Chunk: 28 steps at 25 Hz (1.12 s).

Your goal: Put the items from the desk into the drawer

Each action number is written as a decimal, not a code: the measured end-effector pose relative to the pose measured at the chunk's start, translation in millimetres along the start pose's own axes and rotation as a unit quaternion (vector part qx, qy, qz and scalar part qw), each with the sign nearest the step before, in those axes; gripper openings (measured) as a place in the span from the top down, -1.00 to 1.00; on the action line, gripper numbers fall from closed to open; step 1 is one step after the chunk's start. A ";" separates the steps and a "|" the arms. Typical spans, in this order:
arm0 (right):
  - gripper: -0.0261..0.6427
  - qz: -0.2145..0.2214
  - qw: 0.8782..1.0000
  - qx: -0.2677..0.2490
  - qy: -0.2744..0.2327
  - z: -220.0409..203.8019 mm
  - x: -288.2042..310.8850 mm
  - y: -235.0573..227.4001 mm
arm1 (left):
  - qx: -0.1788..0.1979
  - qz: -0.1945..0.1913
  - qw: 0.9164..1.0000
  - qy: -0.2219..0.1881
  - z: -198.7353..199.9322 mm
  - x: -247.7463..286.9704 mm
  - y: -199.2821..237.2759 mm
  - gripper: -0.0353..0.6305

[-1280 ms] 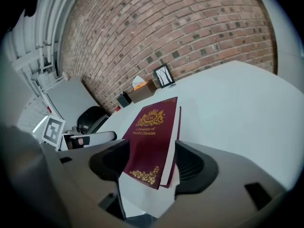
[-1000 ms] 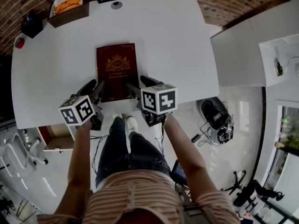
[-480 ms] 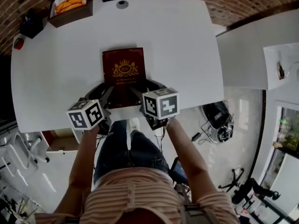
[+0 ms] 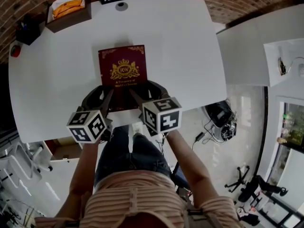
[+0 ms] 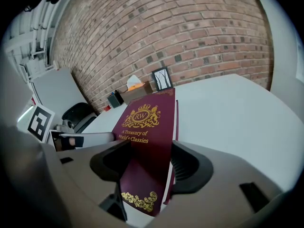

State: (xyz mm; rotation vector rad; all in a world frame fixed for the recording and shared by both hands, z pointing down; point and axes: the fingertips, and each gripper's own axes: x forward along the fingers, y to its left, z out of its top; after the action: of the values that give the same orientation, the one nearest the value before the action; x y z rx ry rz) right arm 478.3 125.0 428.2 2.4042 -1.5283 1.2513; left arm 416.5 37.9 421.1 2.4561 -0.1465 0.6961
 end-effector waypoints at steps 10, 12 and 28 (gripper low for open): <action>0.11 0.039 0.994 -0.035 -0.094 46.0 -7.3 44.1 | 0.061 0.020 0.994 -0.087 55.6 -42.3 -0.2 0.32; 0.12 0.045 0.992 -0.045 -0.106 51.3 -13.1 53.2 | 0.063 0.025 0.992 -0.103 61.7 -53.4 -2.6 0.32; 0.12 0.111 0.972 -0.140 -0.151 45.6 -61.2 134.2 | 0.066 0.087 0.974 -0.200 54.1 -157.7 -16.1 0.32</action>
State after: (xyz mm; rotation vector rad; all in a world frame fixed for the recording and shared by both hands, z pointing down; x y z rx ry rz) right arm 390.6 82.2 308.6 2.3658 -1.9480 0.6496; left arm 309.5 13.2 294.6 2.7091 -0.4906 0.2770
